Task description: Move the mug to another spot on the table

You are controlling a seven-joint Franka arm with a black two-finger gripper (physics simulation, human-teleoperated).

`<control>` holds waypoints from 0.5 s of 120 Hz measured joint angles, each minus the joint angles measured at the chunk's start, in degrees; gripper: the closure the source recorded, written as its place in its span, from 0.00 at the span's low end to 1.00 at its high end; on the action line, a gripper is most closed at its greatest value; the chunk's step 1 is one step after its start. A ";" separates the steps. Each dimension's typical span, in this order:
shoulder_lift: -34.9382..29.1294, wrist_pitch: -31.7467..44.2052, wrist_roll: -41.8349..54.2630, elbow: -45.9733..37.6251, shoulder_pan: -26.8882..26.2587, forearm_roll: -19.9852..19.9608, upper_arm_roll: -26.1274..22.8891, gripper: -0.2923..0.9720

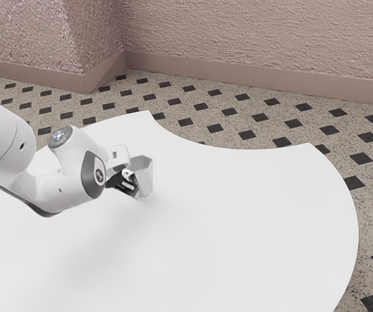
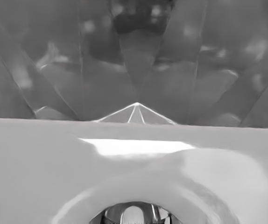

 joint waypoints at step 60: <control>-8.18 -0.27 -0.28 -12.30 1.71 -5.13 -0.09 0.72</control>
